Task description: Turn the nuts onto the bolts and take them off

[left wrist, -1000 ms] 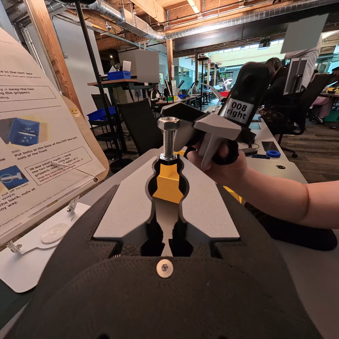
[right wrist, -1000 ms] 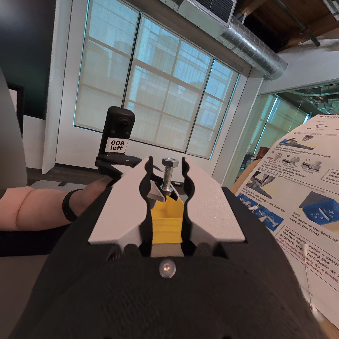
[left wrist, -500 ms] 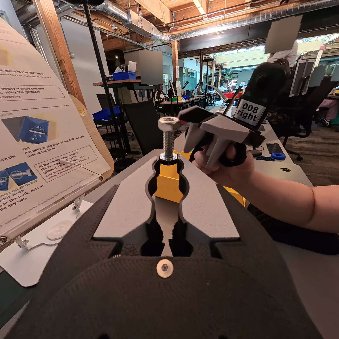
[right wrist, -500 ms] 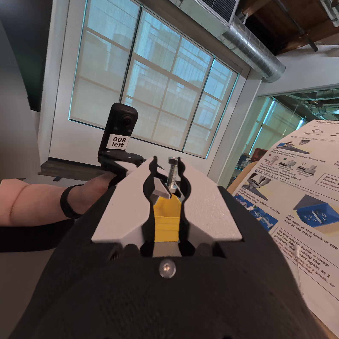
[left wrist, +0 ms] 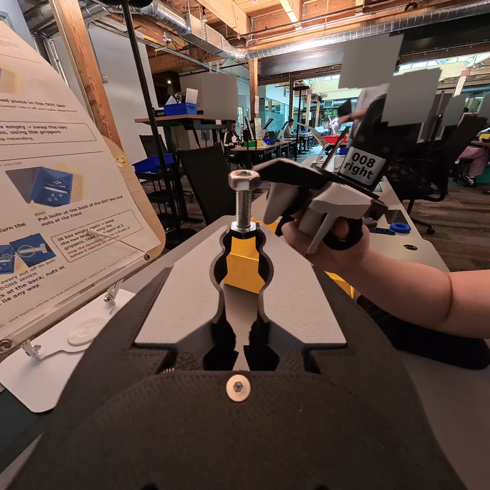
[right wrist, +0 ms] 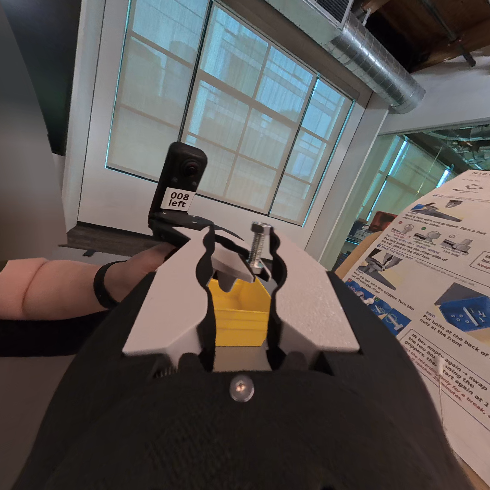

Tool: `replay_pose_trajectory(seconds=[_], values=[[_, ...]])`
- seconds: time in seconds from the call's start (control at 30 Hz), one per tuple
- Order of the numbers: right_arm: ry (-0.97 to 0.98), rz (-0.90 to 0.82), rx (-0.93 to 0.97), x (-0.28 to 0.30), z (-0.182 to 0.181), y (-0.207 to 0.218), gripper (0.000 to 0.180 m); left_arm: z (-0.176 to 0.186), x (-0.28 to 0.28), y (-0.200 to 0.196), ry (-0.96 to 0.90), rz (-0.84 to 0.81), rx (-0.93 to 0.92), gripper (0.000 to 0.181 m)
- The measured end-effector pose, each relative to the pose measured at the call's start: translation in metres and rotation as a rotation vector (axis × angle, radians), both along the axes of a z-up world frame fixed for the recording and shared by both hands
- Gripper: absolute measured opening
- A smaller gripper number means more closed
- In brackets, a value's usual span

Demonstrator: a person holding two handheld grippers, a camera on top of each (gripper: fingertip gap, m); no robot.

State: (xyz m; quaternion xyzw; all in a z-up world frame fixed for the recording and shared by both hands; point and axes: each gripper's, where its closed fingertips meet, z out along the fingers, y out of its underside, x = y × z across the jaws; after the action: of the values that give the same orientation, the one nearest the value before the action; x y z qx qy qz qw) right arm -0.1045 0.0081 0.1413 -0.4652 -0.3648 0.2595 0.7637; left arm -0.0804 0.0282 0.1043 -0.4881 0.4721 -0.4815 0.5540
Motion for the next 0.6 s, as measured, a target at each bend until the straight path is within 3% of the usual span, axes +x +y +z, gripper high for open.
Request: replay_pose_trajectory(seconds=[0.1,0.2,0.4,0.43,0.53,0.6], values=[[0.020,0.003,-0.025,-0.001,0.000,0.003,0.062,-0.001,0.002,-0.005,0.009,-0.010,0.018,0.016],[0.003,0.019,-0.035,-0.006,-0.003,0.002,0.070,-0.003,0.004,-0.006,0.020,-0.004,0.032,0.016],[0.031,0.084,-0.011,-0.004,0.002,-0.010,0.038,0.001,-0.001,0.002,-0.003,-0.002,-0.015,0.016],[0.050,0.073,-0.012,-0.001,0.004,-0.008,0.041,0.001,-0.001,0.001,-0.001,-0.004,-0.013,0.016],[0.058,0.052,-0.044,-0.002,0.002,-0.002,0.072,-0.003,0.003,-0.005,0.018,-0.013,0.013,0.016],[0.033,0.063,-0.046,-0.008,-0.001,-0.003,0.076,-0.005,0.005,-0.007,0.030,-0.016,0.024,0.016]])
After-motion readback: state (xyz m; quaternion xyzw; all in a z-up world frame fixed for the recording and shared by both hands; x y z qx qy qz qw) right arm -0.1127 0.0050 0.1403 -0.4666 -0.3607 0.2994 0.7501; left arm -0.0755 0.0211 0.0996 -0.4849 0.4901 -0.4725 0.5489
